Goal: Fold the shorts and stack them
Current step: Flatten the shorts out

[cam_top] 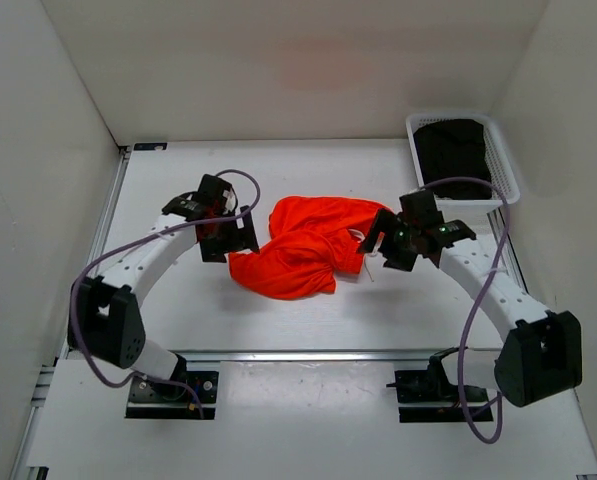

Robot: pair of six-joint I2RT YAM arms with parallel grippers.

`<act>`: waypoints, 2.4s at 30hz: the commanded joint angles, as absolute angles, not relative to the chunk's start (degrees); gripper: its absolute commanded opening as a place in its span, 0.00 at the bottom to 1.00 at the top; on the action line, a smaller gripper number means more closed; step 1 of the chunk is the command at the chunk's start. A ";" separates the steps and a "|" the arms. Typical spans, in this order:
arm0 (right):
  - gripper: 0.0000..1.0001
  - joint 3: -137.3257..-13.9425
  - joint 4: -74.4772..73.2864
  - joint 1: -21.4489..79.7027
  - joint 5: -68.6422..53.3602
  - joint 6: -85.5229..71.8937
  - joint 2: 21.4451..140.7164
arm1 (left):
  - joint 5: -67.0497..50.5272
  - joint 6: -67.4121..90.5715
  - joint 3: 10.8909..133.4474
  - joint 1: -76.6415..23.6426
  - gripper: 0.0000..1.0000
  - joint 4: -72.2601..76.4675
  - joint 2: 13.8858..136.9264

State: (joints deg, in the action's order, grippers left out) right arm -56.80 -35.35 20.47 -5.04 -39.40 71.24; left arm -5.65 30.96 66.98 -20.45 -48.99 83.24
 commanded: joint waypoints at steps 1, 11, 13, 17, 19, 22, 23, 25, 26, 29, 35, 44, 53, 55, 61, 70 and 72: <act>0.85 -51.69 -27.79 20.92 -13.77 -46.83 72.77 | -2.47 33.75 66.53 -20.57 1.00 -45.36 88.04; 0.85 -39.90 -5.02 20.92 -18.98 -67.31 78.48 | -3.07 35.51 66.53 -20.57 0.90 -41.67 99.83; 0.85 -39.90 -2.04 21.53 -18.98 -68.02 81.46 | -3.08 35.51 66.53 -20.57 0.77 -41.14 100.45; 0.81 -41.31 -1.49 23.28 -16.53 -69.08 85.95 | -3.08 35.51 67.06 -20.57 0.16 -41.13 100.46; 0.76 -41.83 -1.49 24.07 -14.16 -69.08 85.96 | -3.08 35.51 67.58 -20.57 0.10 -41.13 100.46; 0.58 -43.41 -4.30 24.79 -8.98 -69.08 86.66 | -3.08 35.51 67.59 -19.96 0.10 -41.13 99.76; 0.51 -43.42 -4.31 24.79 -8.01 -68.47 87.36 | -3.08 35.51 67.59 -19.95 0.10 -41.13 99.15; 0.24 -44.55 -5.01 24.79 -5.81 -68.47 88.07 | -4.21 34.89 67.59 -19.95 0.10 -41.13 98.44; 0.17 -45.26 -6.23 24.79 -2.93 -67.51 88.07 | -4.22 34.89 67.59 -19.95 0.10 -41.13 97.48; 0.00 -50.42 -10.97 24.79 1.04 -64.43 88.07 | -4.22 34.37 69.07 -18.73 0.10 -42.27 95.02; 0.00 -66.59 -16.87 22.77 3.25 -56.01 89.46 | -3.08 32.34 81.71 -14.25 0.10 -48.76 94.82; 0.00 -95.98 -23.29 17.49 -0.96 -49.48 89.31 | -3.07 29.36 130.51 -9.32 0.10 -67.93 102.48; 0.00 -64.38 -22.59 27.14 1.92 -44.21 70.33 | -5.45 34.34 77.90 -10.63 0.83 -51.52 77.80; 0.11 -55.77 -23.11 30.74 6.91 -44.46 67.25 | -6.15 35.24 70.87 -10.63 0.92 -49.66 77.95; 0.39 -45.18 -36.20 26.37 9.58 -49.04 63.47 | -3.71 33.84 69.07 -10.63 0.66 -49.66 81.65; 0.64 -39.65 -31.74 23.73 -1.74 -54.92 53.44 | 1.05 34.37 70.04 -7.57 0.78 -49.13 87.26; 0.74 -35.97 -28.41 23.73 -5.87 -57.82 53.44 | 1.05 34.37 72.58 -6.86 0.87 -48.61 92.44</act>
State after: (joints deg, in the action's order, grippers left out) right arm -40.34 -32.69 23.77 2.09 -53.89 53.17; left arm -1.15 34.09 69.01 -8.49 -50.76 87.96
